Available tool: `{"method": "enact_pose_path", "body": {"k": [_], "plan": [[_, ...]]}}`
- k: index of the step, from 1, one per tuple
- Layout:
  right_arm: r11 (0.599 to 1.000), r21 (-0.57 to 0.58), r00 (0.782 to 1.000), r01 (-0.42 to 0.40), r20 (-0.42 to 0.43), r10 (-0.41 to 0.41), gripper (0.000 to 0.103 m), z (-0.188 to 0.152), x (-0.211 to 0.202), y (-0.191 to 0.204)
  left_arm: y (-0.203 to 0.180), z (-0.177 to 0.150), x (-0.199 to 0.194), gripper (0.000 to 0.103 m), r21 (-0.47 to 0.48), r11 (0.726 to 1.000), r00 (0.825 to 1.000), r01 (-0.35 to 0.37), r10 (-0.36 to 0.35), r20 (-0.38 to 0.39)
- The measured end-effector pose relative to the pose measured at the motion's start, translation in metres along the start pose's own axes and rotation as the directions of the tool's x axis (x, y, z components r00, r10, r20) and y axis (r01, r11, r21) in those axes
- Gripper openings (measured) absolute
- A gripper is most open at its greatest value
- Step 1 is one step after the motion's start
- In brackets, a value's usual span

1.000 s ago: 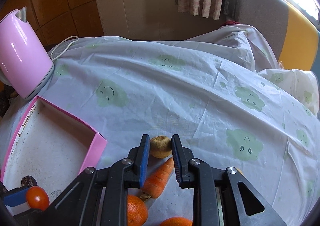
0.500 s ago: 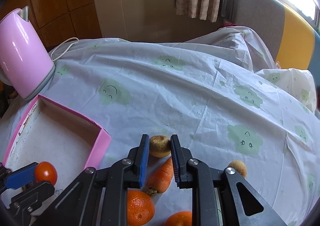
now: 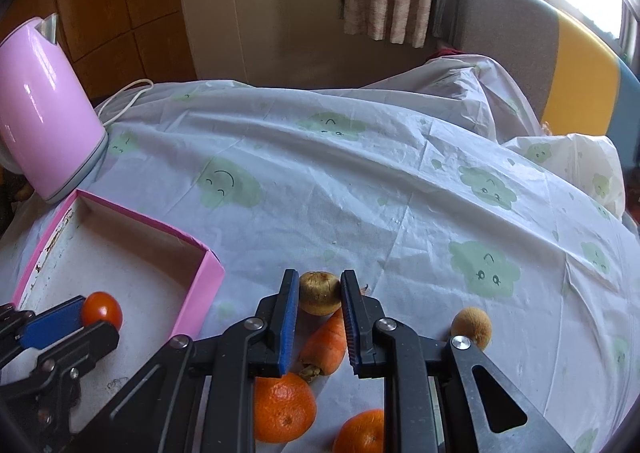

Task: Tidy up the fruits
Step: 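Lift the tomato with the left gripper while the right gripper grasps a small brown fruit, then release the tomato into the tray with the left gripper while the right gripper drops the brown fruit there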

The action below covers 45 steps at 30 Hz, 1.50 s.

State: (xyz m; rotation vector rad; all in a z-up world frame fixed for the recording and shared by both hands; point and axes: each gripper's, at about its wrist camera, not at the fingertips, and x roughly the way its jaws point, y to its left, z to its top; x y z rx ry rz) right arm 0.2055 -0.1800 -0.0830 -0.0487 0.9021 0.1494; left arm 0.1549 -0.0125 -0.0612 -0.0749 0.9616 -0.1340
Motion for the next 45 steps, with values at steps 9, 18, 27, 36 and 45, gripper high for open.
{"method": "enact_pose_path", "body": {"k": [9, 18, 27, 36, 45], "plan": [[0.998, 0.054, 0.998, 0.022, 0.058, -0.025, 0.021, -0.017, -0.034, 0.009, 0.008, 0.005, 0.019, 0.028, -0.011, 0.999, 0.999, -0.042, 0.042, -0.024], [0.997, 0.079, 0.997, 0.014, 0.075, -0.020, 0.021, -0.030, -0.056, 0.013, 0.005, 0.002, 0.014, 0.028, -0.002, 0.999, 0.999, -0.048, 0.048, -0.013], [0.999, 0.049, 0.995, -0.021, 0.095, 0.016, 0.021, -0.039, -0.079, 0.035, 0.009, -0.010, -0.018, 0.039, -0.024, 0.999, 0.999, -0.036, 0.037, 0.029], [0.995, 0.010, 0.991, -0.095, 0.100, 0.093, 0.021, -0.053, -0.101, 0.067, 0.028, -0.028, -0.058, 0.042, -0.055, 0.998, 0.997, -0.033, 0.037, 0.075], [0.989, -0.015, 0.986, -0.148, 0.078, 0.148, 0.021, -0.074, -0.113, 0.093, 0.059, -0.052, -0.080, 0.043, -0.109, 0.993, 0.995, -0.048, 0.058, 0.084]]}}
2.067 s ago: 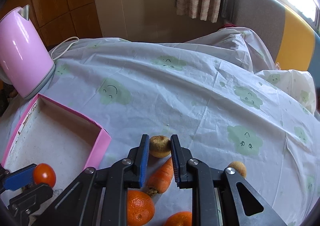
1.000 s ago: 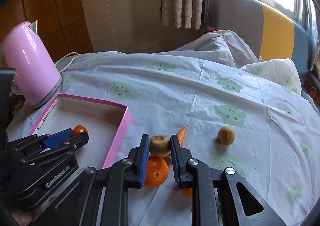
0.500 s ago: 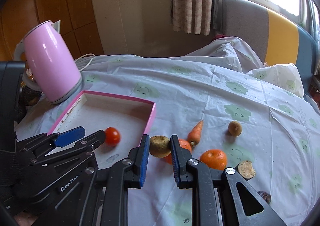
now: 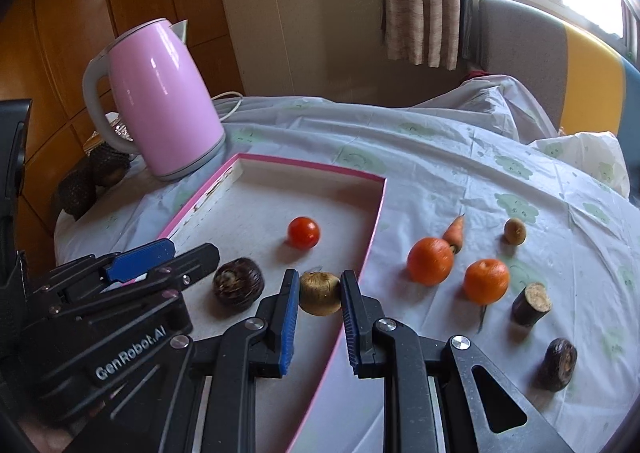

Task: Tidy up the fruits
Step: 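Release the tomato into the tray with the left gripper while the right gripper drops the brown fruit there, then grasp the carrot with the left gripper while the right gripper grasps another small brown fruit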

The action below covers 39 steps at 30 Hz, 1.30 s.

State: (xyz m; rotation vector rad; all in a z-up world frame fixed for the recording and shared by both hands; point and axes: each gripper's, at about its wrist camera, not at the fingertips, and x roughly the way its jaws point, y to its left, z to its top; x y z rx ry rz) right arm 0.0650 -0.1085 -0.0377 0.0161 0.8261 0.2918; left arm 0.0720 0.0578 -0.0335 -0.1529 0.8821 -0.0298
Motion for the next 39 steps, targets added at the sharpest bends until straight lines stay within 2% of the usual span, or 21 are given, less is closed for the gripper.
{"method": "enact_pose_path", "body": {"k": [8, 15, 26, 29, 39], "plan": [[0.999, 0.003, 0.998, -0.040, -0.039, 0.040, 0.021, -0.018, -0.002, 0.011, 0.019, -0.015, -0.006, 0.043, -0.027, 1.000, 1.000, -0.007, 0.007, -0.014], [0.998, 0.002, 0.996, -0.064, -0.067, 0.064, 0.025, -0.030, -0.005, 0.019, 0.017, -0.020, -0.013, 0.043, -0.010, 1.000, 1.000, 0.003, -0.003, -0.008], [0.995, 0.013, 0.991, -0.100, -0.087, 0.101, 0.025, -0.045, -0.014, 0.021, 0.007, -0.022, -0.022, 0.045, 0.024, 1.000, 1.000, 0.003, -0.003, 0.012], [0.995, 0.019, 0.992, -0.094, -0.078, 0.095, 0.029, -0.047, -0.017, 0.019, 0.003, -0.023, -0.024, 0.045, 0.037, 0.999, 1.000, 0.006, -0.007, 0.016], [0.998, 0.065, 0.999, -0.016, -0.028, 0.018, 0.057, -0.045, -0.029, -0.007, -0.016, -0.026, -0.029, 0.045, 0.093, 0.995, 0.999, 0.025, -0.027, 0.025]]}}
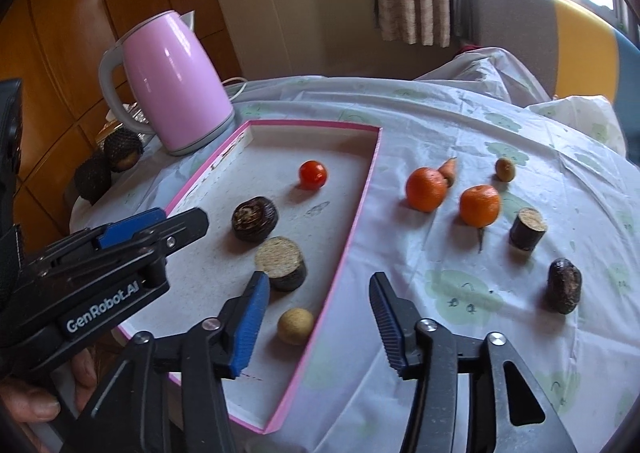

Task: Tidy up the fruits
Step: 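Grasp the carrot with the left gripper while the right gripper grasps another small brown fruit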

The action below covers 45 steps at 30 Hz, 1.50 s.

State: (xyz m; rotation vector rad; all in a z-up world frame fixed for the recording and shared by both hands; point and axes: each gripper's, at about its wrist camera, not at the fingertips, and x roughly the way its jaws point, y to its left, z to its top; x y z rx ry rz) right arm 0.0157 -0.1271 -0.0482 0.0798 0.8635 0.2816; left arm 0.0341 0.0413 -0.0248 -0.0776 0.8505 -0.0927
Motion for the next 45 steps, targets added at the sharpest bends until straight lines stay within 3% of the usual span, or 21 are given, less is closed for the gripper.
{"method": "enact_pose_path", "body": {"k": [7, 10, 16, 26, 29, 37, 45], "plan": [[0.998, 0.052, 0.999, 0.041, 0.032, -0.043, 0.057, 0.001, -0.007, -0.029, -0.011, -0.003, 0.005, 0.045, 0.028, 0.999, 0.999, 0.024, -0.023, -0.022], [0.994, 0.082, 0.996, 0.069, 0.052, -0.074, 0.064, 0.000, -0.010, -0.044, -0.016, -0.004, 0.007, 0.045, 0.040, 0.999, 0.999, 0.027, -0.026, -0.025], [0.986, 0.126, 0.992, 0.111, 0.041, -0.117, 0.067, 0.000, -0.009, -0.071, -0.025, -0.001, 0.016, 0.045, 0.045, 0.997, 0.996, 0.067, -0.064, -0.063], [0.964, 0.203, 0.981, 0.172, 0.048, -0.185, 0.067, 0.003, -0.012, -0.106, -0.066, 0.016, 0.029, 0.045, 0.152, 0.980, 0.991, 0.125, -0.115, -0.070], [0.963, 0.202, 0.979, 0.180, 0.055, -0.194, 0.062, 0.010, -0.011, -0.113, -0.079, 0.026, 0.034, 0.040, 0.188, 0.972, 0.990, 0.138, -0.129, -0.063], [0.962, 0.166, 0.971, 0.216, 0.067, -0.230, 0.036, 0.038, 0.001, -0.129, -0.108, 0.054, 0.062, 0.030, 0.219, 0.954, 0.978, 0.203, -0.184, -0.102], [0.961, 0.172, 0.973, 0.217, 0.037, -0.227, 0.034, 0.064, 0.028, -0.153, -0.128, 0.072, 0.106, 0.029, 0.190, 0.946, 0.955, 0.262, -0.226, -0.191]]}}
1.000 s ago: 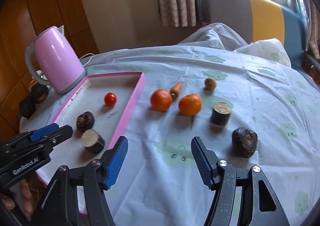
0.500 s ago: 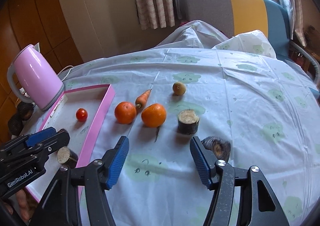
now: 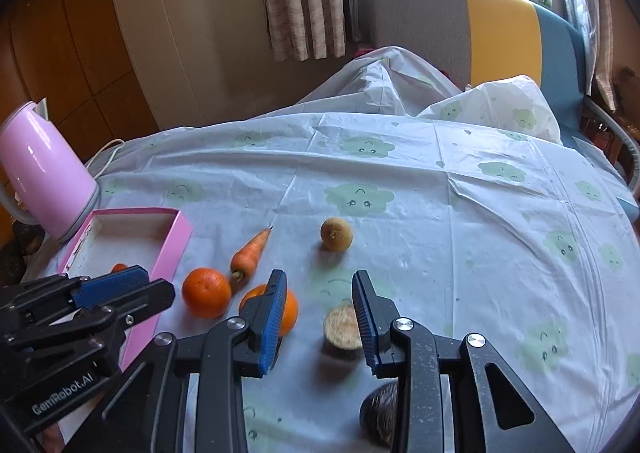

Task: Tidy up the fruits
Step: 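Grasp the carrot with the left gripper while the right gripper grasps another small brown fruit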

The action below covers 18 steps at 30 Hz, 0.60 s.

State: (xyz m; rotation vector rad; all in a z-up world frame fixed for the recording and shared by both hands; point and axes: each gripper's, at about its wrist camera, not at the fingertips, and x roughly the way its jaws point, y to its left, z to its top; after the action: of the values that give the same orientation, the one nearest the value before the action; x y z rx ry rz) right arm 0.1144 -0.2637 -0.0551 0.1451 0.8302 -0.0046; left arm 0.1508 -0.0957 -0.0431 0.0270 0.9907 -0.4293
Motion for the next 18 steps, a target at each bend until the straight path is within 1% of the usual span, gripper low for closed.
{"method": "enact_pose_path", "body": {"k": [9, 14, 15, 18], "plan": [[1.000, 0.004, 0.999, 0.003, -0.054, -0.003, 0.034, 0.021, 0.039, -0.012, -0.005, 0.020, 0.030, 0.029, -0.007, 0.999, 0.998, 0.049, -0.049, -0.049], [1.000, 0.005, 0.996, -0.009, -0.086, 0.009, 0.034, 0.028, 0.057, -0.016, -0.004, 0.027, 0.049, 0.029, -0.022, 0.998, 0.995, 0.055, -0.056, -0.084], [1.000, 0.001, 0.996, -0.007, -0.091, 0.007, 0.034, 0.029, 0.060, -0.015, -0.004, 0.028, 0.053, 0.027, -0.017, 0.998, 0.993, 0.061, -0.062, -0.100], [1.000, -0.008, 0.994, -0.009, -0.112, 0.008, 0.034, 0.030, 0.070, -0.015, -0.001, 0.028, 0.063, 0.027, -0.023, 0.999, 0.991, 0.043, -0.045, -0.123]]}}
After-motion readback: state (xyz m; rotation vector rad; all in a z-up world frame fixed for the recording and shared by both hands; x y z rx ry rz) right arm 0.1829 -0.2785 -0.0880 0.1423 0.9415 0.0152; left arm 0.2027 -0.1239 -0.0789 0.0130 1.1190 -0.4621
